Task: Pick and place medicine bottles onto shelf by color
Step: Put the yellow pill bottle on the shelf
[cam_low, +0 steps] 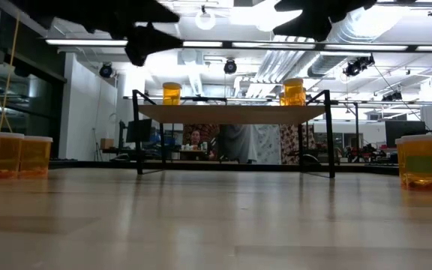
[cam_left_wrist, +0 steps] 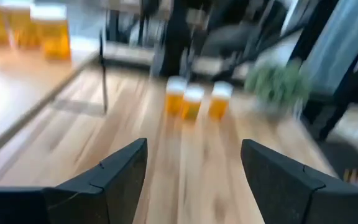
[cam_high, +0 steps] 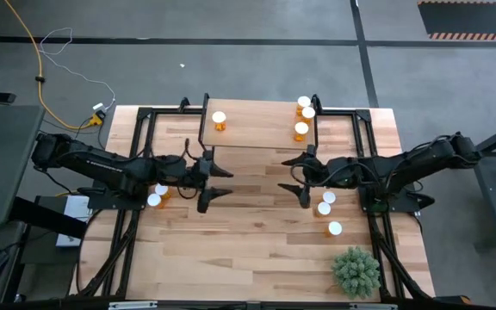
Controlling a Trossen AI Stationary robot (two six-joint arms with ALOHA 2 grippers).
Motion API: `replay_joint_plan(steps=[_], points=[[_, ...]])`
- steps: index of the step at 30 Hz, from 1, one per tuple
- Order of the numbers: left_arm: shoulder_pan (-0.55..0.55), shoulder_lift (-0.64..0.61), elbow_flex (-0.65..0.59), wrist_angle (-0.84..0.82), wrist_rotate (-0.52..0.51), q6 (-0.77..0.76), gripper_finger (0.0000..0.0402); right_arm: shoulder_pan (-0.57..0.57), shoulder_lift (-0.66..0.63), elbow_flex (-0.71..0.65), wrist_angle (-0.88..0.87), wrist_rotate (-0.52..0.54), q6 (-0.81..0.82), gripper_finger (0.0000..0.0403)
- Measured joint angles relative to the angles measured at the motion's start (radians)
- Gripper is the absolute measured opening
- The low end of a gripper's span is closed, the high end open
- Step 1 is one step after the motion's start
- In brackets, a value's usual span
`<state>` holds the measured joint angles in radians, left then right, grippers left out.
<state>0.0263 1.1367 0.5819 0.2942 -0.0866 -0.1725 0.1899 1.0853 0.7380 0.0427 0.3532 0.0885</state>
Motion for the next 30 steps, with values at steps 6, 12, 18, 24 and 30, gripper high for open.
replay_joint_plan(steps=[6,12,18,24,30], points=[[-0.050,-0.003,0.237,-0.730,-0.226,-0.171,0.0250,0.007,0.054,0.000,0.045,0.022,-0.045,0.0319],[-0.067,0.002,0.303,-1.239,-0.373,-0.546,0.0250,0.000,0.065,0.000,0.065,0.024,-0.045,0.0319],[-0.026,0.004,0.232,-1.495,-0.301,-0.788,0.0250,0.000,0.065,0.000,0.084,0.024,-0.056,0.0319],[0.053,0.004,0.179,-1.514,-0.290,-0.801,0.0250,0.000,0.065,0.000,0.104,0.024,-0.070,0.0319],[0.144,0.004,0.166,-1.514,-0.250,-0.746,0.0250,0.000,0.065,0.000,0.104,0.023,-0.071,0.0319]])
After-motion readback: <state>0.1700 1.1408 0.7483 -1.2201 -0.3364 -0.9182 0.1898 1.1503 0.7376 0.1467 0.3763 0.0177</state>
